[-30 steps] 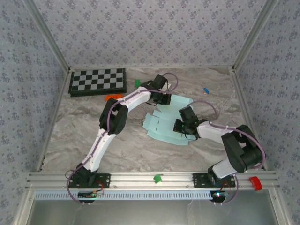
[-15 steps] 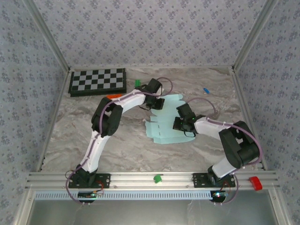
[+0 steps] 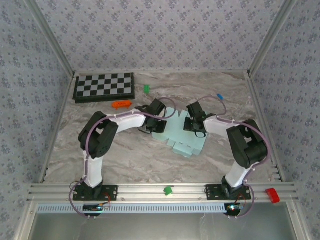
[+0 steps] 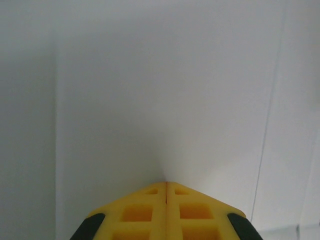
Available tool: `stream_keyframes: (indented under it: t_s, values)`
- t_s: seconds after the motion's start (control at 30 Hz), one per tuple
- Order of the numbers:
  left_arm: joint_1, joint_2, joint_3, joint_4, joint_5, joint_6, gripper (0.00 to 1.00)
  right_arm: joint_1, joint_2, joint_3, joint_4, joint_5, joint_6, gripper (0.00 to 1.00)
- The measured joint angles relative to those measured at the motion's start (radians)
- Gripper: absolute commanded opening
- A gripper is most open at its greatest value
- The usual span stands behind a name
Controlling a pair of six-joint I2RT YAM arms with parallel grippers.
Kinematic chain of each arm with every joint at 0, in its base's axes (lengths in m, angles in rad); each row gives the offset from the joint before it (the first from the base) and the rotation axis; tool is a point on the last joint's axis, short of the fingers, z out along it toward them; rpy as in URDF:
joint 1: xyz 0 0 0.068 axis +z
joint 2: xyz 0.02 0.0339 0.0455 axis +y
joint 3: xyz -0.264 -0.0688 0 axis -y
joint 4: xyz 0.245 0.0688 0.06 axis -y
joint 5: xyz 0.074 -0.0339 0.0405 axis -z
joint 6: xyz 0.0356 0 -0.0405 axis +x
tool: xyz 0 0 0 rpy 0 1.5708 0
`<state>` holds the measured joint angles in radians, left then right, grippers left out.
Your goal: Fold the paper box
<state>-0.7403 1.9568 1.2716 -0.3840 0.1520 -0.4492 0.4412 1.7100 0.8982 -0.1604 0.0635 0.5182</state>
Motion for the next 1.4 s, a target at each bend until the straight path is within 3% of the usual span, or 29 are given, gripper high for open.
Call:
stream_keyframes:
  t_s: [0.3, 0.53, 0.77, 1.03, 1.4]
  values:
    - [-0.029, -0.106, -0.075, -0.009, 0.012, -0.058, 0.06, 0.015, 0.082, 0.122, -0.034, -0.019, -0.064, 0.00]
    - [0.080, -0.134, -0.013, -0.011, 0.007, -0.005, 0.05, 0.013, -0.019, 0.094, -0.072, -0.027, -0.075, 0.02]
    - [0.160, -0.020, 0.085, -0.005, 0.002, 0.102, 0.00, -0.010, -0.130, -0.033, -0.069, -0.041, -0.057, 0.00]
    - [0.177, 0.061, 0.089, -0.007, 0.019, 0.153, 0.00, -0.022, -0.113, -0.107, -0.041, -0.056, -0.040, 0.00]
    - [0.181, -0.126, -0.179, 0.043, 0.015, 0.096, 0.01, -0.002, 0.057, 0.066, 0.008, -0.061, -0.079, 0.00]
